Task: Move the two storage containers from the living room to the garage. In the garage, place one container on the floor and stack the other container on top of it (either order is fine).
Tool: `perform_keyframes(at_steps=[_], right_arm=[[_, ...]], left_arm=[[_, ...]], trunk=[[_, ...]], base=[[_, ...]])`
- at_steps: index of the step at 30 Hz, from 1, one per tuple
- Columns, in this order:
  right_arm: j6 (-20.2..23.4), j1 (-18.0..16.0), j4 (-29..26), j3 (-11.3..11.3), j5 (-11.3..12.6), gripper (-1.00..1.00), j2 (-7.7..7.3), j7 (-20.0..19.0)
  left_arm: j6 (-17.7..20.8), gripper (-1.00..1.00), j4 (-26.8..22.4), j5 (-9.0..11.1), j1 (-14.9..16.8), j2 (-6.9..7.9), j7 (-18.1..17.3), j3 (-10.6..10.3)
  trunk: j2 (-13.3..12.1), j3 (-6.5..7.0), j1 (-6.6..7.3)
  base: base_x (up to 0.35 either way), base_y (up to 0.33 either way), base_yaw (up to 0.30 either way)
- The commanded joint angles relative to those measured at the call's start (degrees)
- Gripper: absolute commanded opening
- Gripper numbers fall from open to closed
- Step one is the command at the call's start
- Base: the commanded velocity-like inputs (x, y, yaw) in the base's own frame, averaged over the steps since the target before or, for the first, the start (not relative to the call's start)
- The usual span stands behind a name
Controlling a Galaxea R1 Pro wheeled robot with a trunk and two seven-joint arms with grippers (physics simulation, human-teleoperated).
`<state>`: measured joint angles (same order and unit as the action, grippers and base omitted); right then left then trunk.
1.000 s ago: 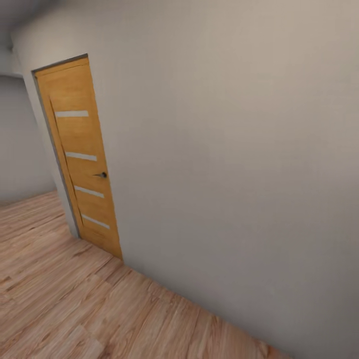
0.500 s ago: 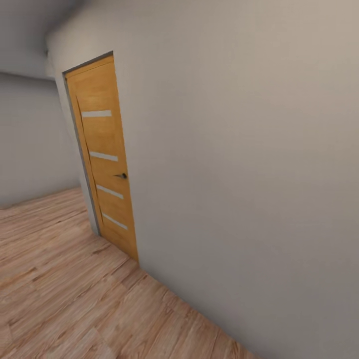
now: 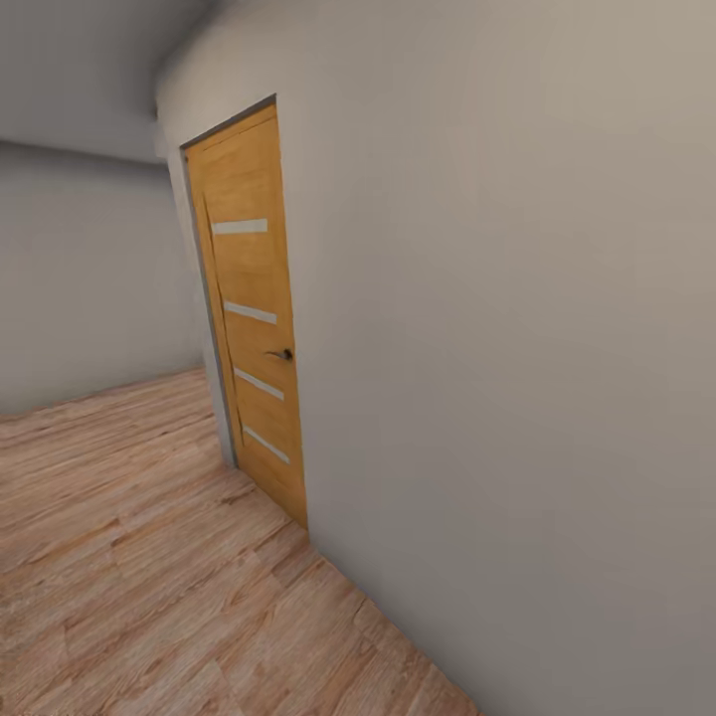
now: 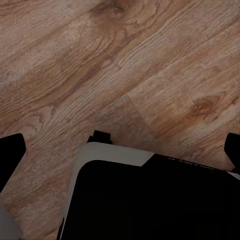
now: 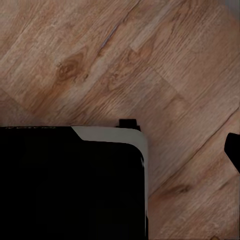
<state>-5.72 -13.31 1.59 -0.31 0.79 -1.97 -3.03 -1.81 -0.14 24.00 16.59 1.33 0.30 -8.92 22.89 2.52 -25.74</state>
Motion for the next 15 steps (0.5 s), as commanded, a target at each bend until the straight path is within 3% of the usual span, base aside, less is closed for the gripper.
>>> perform_keyframes(at_steps=[1, 15], right_arm=[[-0.3, 0.0, 0.2, 0.0, 0.1, 1.0, -0.03, -0.2], [-0.3, 0.0, 0.2, 0.0, 0.1, 1.0, -0.05, -0.2]], left_arm=[[-0.2, 1.0, 0.1, 0.5, 0.0, -0.01, 0.0, -0.5], [-0.2, 1.0, 0.1, 0.5, 0.0, -0.01, 0.1, -0.5]], trunk=[[0.0, -0.02, -0.05], [0.0, -0.02, -0.05]], base=[[0.278, 0.0, 0.269], [0.247, 0.0, 0.269]])
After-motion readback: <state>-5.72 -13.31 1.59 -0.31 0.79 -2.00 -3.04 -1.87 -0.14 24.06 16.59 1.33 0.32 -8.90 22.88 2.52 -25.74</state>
